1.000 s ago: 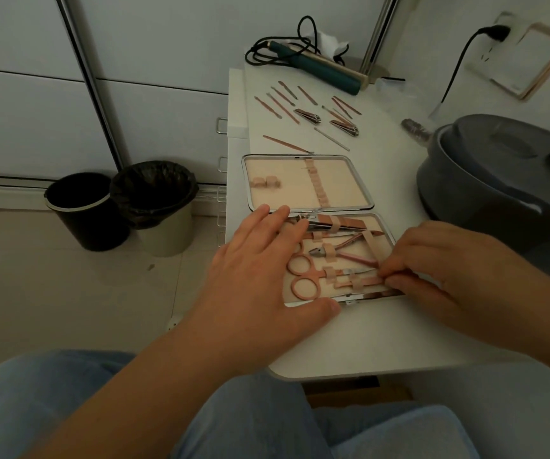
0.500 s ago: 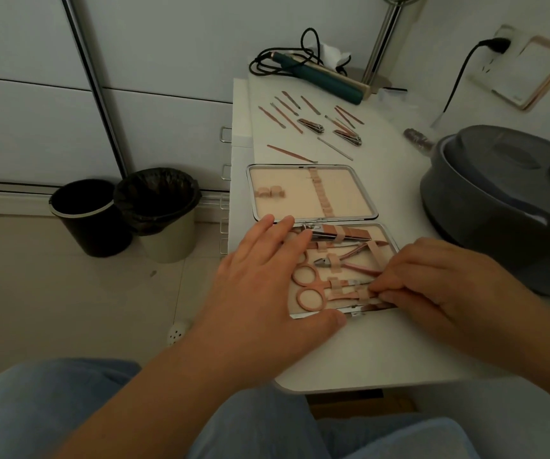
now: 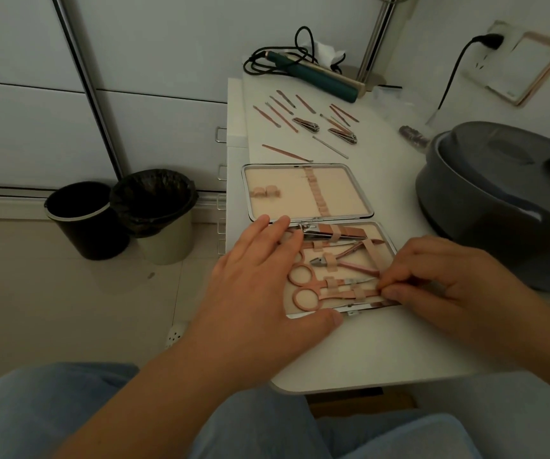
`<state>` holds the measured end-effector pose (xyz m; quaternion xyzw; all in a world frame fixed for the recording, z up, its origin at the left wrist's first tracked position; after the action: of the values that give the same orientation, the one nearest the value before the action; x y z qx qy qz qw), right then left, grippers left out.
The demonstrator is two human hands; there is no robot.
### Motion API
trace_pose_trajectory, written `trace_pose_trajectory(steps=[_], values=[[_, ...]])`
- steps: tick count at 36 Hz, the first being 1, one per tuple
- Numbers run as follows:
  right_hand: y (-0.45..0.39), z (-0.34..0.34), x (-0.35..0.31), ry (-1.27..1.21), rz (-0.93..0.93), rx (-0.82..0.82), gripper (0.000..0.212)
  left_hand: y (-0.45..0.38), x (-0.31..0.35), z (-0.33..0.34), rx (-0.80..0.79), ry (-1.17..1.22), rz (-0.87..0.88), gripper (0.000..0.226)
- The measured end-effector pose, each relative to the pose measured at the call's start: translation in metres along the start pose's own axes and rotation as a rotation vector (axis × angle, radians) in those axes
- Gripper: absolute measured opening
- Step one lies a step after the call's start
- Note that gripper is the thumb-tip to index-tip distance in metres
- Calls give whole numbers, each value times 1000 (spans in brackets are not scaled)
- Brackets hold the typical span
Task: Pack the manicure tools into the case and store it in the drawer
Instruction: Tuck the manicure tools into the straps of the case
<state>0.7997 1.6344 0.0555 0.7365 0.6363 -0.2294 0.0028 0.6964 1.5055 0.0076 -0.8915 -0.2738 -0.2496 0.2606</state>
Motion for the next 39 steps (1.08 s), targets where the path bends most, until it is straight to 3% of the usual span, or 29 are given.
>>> trace_pose_trajectory(steps=[7, 11, 19, 31, 39], values=[[-6, -4, 6, -206, 130, 98, 27, -1, 1, 0, 0, 43, -17, 96], [-34, -7, 4, -160, 99, 199, 10, 0, 4, -6, 35, 54, -9, 96], [-84, 28, -11, 71, -90, -4, 32, 2, -1, -13, 19, -65, 61, 82], [-82, 29, -6, 156, -129, -84, 17, 2, -5, -11, 50, -41, 58, 77], [-78, 27, -3, 29, -44, -67, 13, 2, -6, -10, 37, -9, 60, 78]])
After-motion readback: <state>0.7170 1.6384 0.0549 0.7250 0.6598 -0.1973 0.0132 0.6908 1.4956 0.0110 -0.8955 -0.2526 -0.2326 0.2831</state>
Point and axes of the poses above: each hand's wrist, its own y-axis away from the middle knuckle, its own z-axis out of the palm, x = y × z, the point moved 7 cm from there along -y, towards the middle knuckle, and after that the axes turned 10 degrees about x, right-handed, at the moved point
